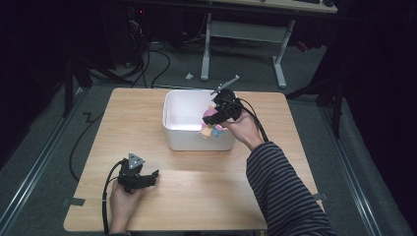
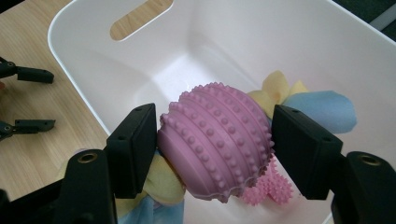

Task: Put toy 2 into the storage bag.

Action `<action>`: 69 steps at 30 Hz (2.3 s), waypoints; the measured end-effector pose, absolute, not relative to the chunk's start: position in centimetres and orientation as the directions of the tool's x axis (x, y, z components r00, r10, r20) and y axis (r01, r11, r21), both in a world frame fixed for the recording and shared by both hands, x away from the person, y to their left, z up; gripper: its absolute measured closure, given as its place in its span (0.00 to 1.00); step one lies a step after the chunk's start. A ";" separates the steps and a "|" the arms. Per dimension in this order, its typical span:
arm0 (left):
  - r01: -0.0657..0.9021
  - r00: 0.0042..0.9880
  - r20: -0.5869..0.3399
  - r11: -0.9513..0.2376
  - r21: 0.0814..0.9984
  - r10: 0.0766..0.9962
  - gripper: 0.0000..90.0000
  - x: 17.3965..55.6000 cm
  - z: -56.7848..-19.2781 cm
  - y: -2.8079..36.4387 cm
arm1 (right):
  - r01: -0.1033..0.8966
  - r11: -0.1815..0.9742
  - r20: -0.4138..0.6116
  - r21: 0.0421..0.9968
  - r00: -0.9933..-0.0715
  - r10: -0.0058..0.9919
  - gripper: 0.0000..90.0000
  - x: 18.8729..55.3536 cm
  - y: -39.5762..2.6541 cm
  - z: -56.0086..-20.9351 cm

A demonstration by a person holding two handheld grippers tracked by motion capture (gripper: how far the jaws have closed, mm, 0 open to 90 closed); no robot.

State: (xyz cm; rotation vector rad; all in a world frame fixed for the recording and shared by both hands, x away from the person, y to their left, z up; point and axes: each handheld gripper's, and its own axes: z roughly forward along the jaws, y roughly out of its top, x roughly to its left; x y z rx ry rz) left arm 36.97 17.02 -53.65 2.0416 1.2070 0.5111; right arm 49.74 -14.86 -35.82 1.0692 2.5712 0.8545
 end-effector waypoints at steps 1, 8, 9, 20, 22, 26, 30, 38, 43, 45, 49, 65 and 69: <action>0.596 0.488 -0.015 -0.321 0.736 0.873 0.24 37.0 -53.7 17.0 | 0.569 0.566 0.009 0.597 -0.710 0.704 0.36 49.7 -14.9 -35.8; 0.597 0.487 -0.014 -0.321 0.736 0.873 0.24 37.0 -53.7 17.0 | 0.562 0.518 0.033 0.645 -0.698 0.715 0.36 49.4 -15.6 -35.6; 0.597 0.486 -0.015 -0.320 0.736 0.874 0.24 37.0 -53.7 17.0 | 0.554 0.504 0.041 0.662 -0.699 0.714 0.36 49.3 -15.8 -35.4; 0.597 0.486 -0.016 -0.318 0.737 0.874 0.24 37.0 -53.7 17.0 | 0.490 0.444 0.003 0.750 -0.673 0.739 0.41 45.7 -19.7 -34.5; 0.597 0.486 -0.016 -0.318 0.737 0.874 0.24 37.0 -53.7 17.0 | 0.485 0.436 -0.003 0.758 -0.666 0.746 0.42 45.2 -20.5 -34.3; 0.597 0.486 -0.017 -0.318 0.736 0.874 0.24 37.0 -53.7 17.0 | 0.479 0.415 -0.006 0.774 -0.649 0.761 0.42 43.7 -22.1 -33.7; 0.597 0.486 -0.017 -0.318 0.737 0.874 0.24 37.0 -53.7 17.0 | 0.463 0.391 -0.007 0.795 -0.639 0.769 0.42 42.6 -23.5 -33.1; 0.596 0.487 -0.017 -0.319 0.737 0.873 0.24 37.0 -53.7 17.0 | 0.464 0.340 0.014 0.818 -0.607 0.795 0.43 41.3 -26.0 -33.1; 0.596 0.487 -0.017 -0.318 0.737 0.873 0.24 37.0 -53.7 17.0 | 0.452 0.319 0.009 0.833 -0.587 0.810 0.43 40.4 -27.5 -33.0; 0.597 0.487 -0.017 -0.318 0.737 0.873 0.24 37.0 -53.7 17.0 | 0.449 0.325 -0.004 0.832 -0.582 0.813 0.43 40.0 -27.9 -33.1; 0.596 0.487 -0.017 -0.319 0.737 0.873 0.24 37.0 -53.7 17.0 | 0.454 0.311 0.004 0.835 -0.570 0.822 0.43 39.4 -28.8 -33.0; 0.597 0.487 -0.017 -0.318 0.737 0.873 0.24 37.0 -53.7 17.0 | 0.436 0.277 0.017 0.856 -0.559 0.829 0.44 37.1 -30.8 -33.2; 0.597 0.487 -0.017 -0.318 0.737 0.873 0.24 37.0 -53.7 17.0 | 0.434 0.279 0.014 0.856 -0.560 0.828 0.44 36.6 -31.1 -33.5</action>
